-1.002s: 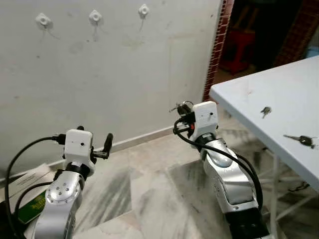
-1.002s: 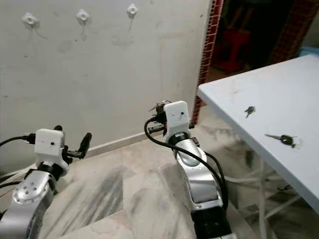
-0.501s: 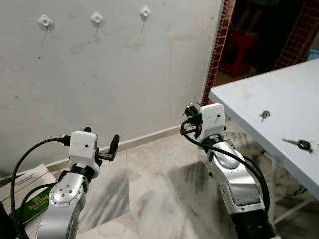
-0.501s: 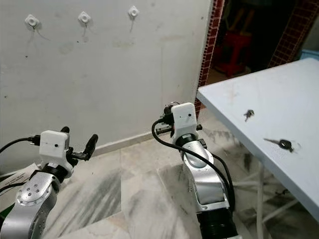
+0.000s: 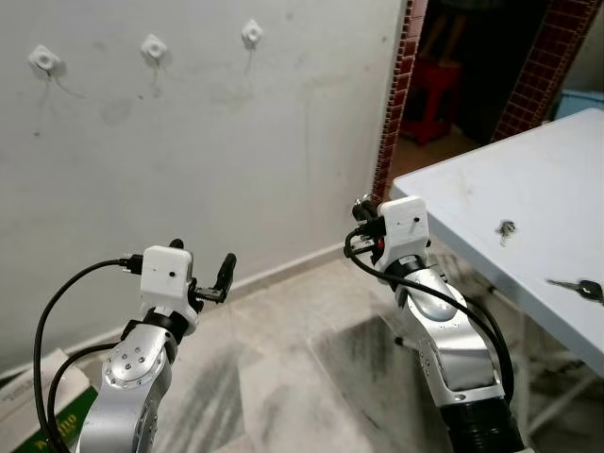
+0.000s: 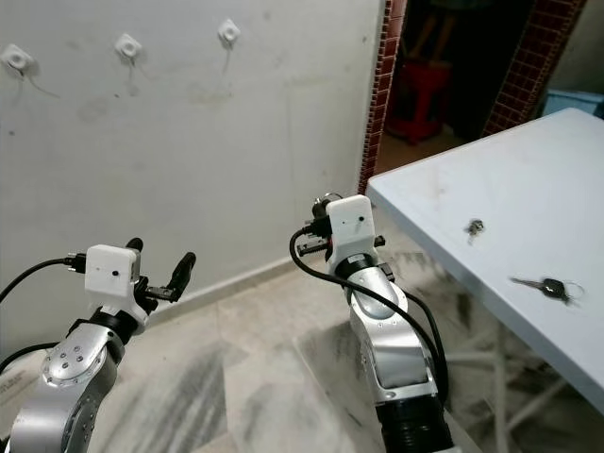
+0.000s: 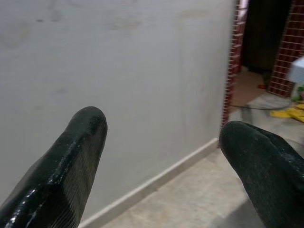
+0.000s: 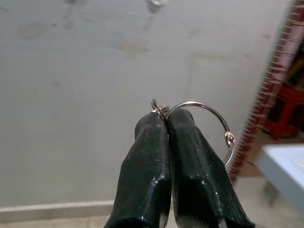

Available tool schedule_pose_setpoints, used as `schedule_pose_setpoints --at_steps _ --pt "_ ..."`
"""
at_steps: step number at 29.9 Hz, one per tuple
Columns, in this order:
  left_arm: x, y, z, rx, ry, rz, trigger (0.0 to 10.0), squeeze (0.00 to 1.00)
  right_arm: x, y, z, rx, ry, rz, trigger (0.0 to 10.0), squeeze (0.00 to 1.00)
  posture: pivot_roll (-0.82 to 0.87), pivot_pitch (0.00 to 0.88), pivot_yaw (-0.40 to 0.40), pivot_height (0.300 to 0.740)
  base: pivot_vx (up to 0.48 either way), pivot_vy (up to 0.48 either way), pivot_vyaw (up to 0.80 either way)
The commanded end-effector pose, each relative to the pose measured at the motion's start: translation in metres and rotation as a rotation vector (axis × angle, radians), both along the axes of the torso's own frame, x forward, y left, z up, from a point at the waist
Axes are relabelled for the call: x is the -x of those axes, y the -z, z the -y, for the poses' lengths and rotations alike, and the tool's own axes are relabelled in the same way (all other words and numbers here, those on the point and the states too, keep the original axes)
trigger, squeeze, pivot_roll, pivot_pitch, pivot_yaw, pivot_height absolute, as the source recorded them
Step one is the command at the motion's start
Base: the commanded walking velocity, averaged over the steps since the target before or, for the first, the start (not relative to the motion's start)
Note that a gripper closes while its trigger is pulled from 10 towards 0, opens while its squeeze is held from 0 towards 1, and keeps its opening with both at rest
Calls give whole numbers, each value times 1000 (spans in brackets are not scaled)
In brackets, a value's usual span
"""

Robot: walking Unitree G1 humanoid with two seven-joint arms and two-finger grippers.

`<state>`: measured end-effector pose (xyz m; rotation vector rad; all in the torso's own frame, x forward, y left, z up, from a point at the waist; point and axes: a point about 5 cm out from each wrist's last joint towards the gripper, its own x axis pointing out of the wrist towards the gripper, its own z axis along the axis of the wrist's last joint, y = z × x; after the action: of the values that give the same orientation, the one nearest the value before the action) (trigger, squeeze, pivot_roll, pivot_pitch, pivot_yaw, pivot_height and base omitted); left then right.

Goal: Hang keys on a hook

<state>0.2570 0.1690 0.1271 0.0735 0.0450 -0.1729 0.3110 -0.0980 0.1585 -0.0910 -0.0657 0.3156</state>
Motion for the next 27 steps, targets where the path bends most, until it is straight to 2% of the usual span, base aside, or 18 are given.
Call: schedule_pose_setpoints --at_steps 1,6,20,27 --pt "2 -2 -8 -16 -26 7 10000 0 0 -9 -12 -8 -38 33 10000 0 127 0 16 740 330 349 0" --pt "3 -1 -7 -18 -22 7 10000 0 0 -9 -13 -5 -42 35 10000 0 128 0 16 740 333 346 0" --pt "2 -2 -6 -30 -12 16 10000 0 0 -9 -14 0 -45 42 10000 0 127 0 17 740 460 0 0" --pt "4 0 -5 -25 -12 7 10000 0 0 -8 -13 1 -43 39 10000 0 127 0 15 740 373 -296 0"
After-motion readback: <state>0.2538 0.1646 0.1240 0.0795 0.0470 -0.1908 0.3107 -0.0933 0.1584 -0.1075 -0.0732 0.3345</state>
